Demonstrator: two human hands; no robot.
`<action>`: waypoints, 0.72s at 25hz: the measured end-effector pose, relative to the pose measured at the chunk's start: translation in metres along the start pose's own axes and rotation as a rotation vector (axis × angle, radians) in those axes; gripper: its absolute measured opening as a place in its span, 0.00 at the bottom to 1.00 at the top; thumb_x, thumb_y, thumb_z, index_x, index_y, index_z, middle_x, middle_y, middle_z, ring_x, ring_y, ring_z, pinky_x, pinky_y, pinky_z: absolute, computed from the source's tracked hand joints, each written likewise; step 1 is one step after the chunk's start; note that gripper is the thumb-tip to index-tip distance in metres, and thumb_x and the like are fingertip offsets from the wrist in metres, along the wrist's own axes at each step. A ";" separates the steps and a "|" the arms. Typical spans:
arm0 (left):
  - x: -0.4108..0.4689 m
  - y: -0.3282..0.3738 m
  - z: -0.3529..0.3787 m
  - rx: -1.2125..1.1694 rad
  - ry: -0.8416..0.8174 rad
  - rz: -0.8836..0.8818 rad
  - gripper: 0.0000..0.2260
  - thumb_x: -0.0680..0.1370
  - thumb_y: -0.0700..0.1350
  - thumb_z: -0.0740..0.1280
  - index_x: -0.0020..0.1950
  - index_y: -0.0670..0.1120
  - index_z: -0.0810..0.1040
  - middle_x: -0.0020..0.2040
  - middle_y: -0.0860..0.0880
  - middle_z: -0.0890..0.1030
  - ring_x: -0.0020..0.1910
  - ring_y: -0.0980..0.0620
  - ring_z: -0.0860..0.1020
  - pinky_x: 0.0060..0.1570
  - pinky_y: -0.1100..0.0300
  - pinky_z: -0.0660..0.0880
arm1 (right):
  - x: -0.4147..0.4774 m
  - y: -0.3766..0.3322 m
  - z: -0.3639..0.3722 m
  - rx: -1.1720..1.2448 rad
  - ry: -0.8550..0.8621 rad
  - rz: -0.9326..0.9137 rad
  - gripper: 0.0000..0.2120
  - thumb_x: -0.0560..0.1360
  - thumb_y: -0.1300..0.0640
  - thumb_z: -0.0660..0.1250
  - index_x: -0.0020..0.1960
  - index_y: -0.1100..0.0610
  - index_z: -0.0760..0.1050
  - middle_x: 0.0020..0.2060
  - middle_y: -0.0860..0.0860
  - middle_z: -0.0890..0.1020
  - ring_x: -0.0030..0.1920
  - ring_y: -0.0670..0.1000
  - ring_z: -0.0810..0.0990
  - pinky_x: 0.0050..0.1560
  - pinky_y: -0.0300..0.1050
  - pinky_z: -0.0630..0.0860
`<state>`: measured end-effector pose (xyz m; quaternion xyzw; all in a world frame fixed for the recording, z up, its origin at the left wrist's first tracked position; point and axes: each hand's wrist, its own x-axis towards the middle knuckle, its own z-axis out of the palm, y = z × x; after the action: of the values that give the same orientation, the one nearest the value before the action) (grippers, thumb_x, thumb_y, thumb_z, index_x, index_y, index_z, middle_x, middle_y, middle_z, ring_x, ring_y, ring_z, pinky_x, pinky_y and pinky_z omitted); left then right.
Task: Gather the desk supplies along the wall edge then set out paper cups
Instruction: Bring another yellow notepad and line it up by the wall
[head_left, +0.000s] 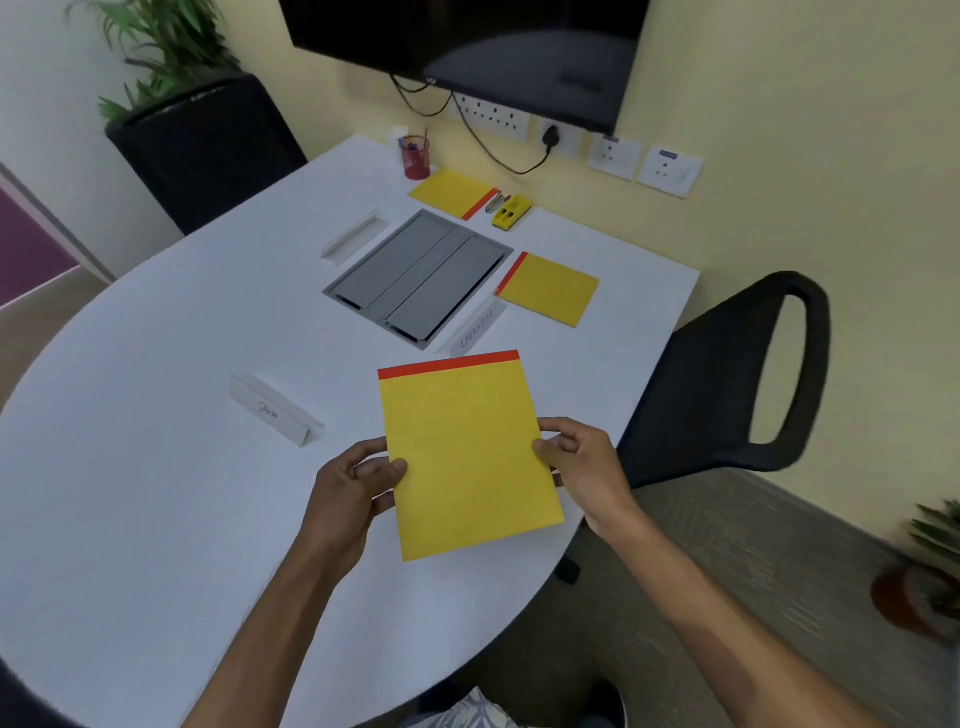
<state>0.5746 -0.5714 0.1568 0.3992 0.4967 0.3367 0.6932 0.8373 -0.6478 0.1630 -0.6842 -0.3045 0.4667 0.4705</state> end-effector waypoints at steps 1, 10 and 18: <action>-0.007 0.001 0.019 -0.002 -0.004 0.021 0.12 0.77 0.35 0.69 0.60 0.44 0.80 0.52 0.42 0.86 0.50 0.45 0.85 0.42 0.60 0.81 | -0.006 -0.005 -0.018 0.007 0.019 -0.030 0.09 0.78 0.61 0.68 0.53 0.49 0.83 0.40 0.55 0.87 0.43 0.56 0.86 0.45 0.52 0.82; -0.073 -0.004 0.201 -0.077 0.064 0.170 0.14 0.78 0.36 0.68 0.64 0.42 0.78 0.54 0.47 0.86 0.52 0.47 0.85 0.45 0.58 0.81 | -0.051 -0.031 -0.190 0.051 0.061 -0.194 0.10 0.77 0.61 0.70 0.56 0.51 0.81 0.40 0.53 0.87 0.42 0.54 0.87 0.40 0.48 0.82; -0.082 0.008 0.292 -0.084 0.091 0.263 0.16 0.78 0.36 0.69 0.65 0.41 0.77 0.50 0.45 0.87 0.53 0.42 0.84 0.56 0.48 0.80 | -0.037 -0.058 -0.276 0.019 0.064 -0.258 0.14 0.77 0.64 0.68 0.59 0.51 0.81 0.43 0.57 0.86 0.47 0.57 0.86 0.53 0.56 0.81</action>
<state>0.8304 -0.7020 0.2531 0.4158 0.4567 0.4630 0.6358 1.0799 -0.7573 0.2640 -0.6493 -0.3704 0.3831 0.5427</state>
